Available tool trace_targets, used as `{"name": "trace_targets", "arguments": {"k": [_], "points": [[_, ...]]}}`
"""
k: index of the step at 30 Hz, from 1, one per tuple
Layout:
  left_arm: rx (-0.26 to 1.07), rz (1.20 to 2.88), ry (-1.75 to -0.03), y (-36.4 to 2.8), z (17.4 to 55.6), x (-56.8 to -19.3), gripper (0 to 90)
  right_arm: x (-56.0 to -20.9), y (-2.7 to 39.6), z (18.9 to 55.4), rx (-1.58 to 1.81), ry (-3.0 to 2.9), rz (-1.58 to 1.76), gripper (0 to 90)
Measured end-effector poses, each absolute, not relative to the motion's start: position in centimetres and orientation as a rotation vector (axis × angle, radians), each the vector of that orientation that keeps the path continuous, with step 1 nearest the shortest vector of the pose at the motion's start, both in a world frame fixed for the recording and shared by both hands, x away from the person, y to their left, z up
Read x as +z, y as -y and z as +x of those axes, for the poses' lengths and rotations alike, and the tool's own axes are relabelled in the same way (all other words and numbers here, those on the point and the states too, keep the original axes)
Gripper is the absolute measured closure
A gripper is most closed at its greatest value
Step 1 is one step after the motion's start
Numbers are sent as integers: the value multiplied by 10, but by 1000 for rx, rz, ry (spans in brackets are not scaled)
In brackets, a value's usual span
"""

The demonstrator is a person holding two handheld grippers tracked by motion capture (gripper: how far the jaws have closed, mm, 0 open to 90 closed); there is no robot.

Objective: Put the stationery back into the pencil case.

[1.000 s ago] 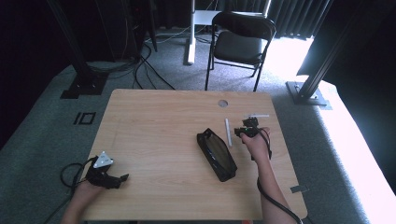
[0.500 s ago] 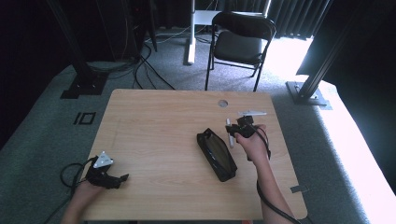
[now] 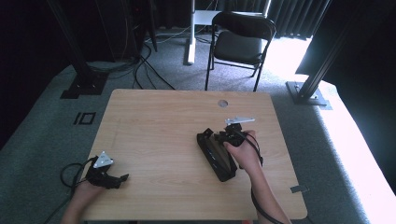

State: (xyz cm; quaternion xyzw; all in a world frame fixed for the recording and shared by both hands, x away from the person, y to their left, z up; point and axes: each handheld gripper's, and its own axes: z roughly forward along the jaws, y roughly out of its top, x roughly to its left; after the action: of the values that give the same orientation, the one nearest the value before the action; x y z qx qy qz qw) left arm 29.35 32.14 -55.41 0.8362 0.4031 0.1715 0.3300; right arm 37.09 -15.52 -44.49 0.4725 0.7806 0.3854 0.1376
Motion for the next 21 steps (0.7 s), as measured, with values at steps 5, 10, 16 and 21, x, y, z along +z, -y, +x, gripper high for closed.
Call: {"name": "trace_targets", "arguments": {"k": [5, 10, 16, 21], "points": [[449, 2187, -1054, -321, 294, -554, 16, -455, 145, 367, 1083, -2314, 1354, 685], [449, 2187, -1054, -321, 294, -554, 16, -468, 140, 368, 1036, -2344, 1368, 686], [449, 2187, -1054, -321, 294, -554, 16, -482, 134, 370, 958, -2373, 1396, 686], [449, 2187, -1054, -321, 294, -554, 16, -490, 130, 374, 918, -2396, 1411, 685]]}}
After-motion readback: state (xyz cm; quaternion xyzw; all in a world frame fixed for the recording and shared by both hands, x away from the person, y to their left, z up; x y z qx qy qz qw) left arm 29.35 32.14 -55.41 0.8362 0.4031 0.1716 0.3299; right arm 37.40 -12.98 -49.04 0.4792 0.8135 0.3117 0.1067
